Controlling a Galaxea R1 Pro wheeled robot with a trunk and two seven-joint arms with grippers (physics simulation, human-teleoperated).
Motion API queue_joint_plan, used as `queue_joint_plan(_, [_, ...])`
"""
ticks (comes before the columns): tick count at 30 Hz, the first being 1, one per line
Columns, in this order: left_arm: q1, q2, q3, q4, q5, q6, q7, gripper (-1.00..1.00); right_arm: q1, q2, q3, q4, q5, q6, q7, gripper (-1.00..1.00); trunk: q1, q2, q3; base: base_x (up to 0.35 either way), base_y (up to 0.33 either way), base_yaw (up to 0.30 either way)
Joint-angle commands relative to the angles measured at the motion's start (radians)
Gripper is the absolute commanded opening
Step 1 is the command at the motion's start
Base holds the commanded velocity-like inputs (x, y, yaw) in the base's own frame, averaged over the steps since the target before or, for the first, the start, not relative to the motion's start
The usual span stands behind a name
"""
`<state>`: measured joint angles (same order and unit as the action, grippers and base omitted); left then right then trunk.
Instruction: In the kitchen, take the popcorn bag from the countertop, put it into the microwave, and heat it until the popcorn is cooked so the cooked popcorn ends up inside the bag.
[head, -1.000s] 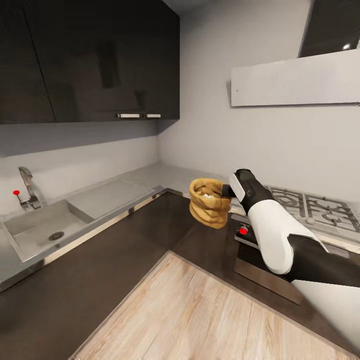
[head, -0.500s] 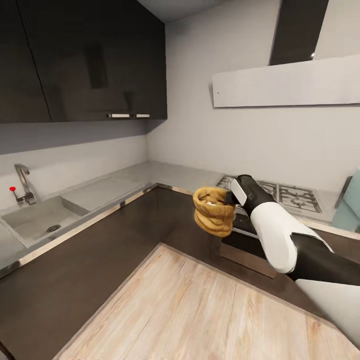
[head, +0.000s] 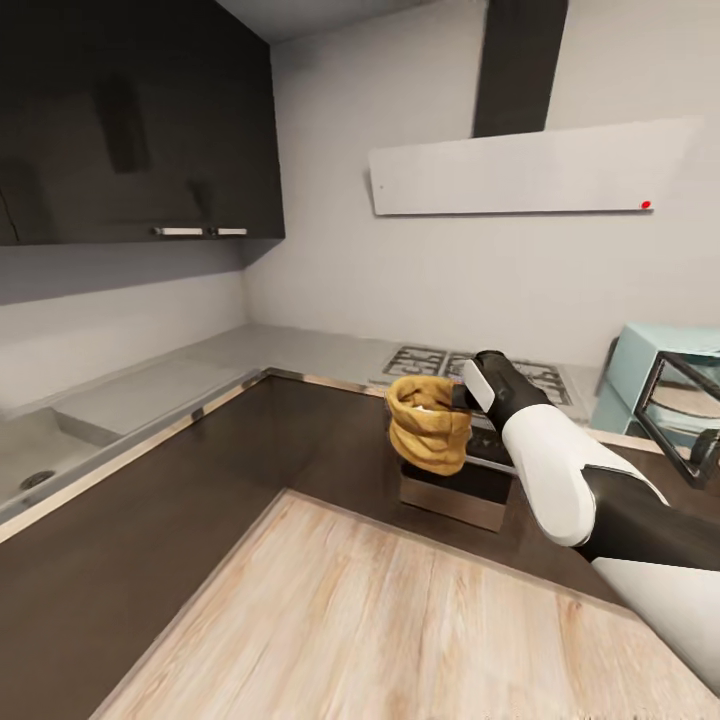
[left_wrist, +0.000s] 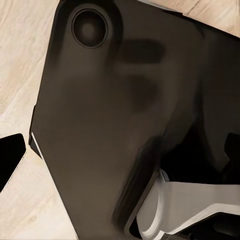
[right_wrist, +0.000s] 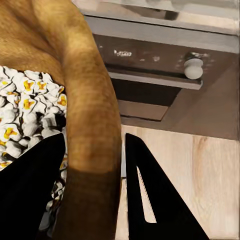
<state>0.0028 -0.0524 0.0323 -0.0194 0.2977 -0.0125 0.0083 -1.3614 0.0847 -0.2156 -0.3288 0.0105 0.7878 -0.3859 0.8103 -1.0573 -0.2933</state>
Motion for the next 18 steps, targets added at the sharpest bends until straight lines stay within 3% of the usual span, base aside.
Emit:
queue_joint_plan(1, [0.0, 0.0, 0.002, -0.001, 0.003, -0.001, 0.001, 1.0, -0.001, 0.001, -0.005, -0.001, 0.001, 0.003, -0.004, -1.0, 0.0, -0.001, -0.001, 0.0, 0.0, -0.288])
queue_joint_plan(10, [0.0, -0.001, 0.0, -0.002, -0.004, -0.001, 0.001, 1.0, -0.001, 0.0, -0.004, -0.001, 0.0, 0.002, -0.004, -1.0, 0.0, -0.001, -0.001, -0.008, 0.0, -0.288])
queue_joint_plan(18, [0.0, -0.001, 0.001, -0.002, -0.005, -0.001, 0.001, 1.0, -0.001, 0.0, -0.005, -0.001, 0.0, 0.002, -0.005, -1.0, 0.0, -0.001, -0.001, -0.309, 0.0, -0.288])
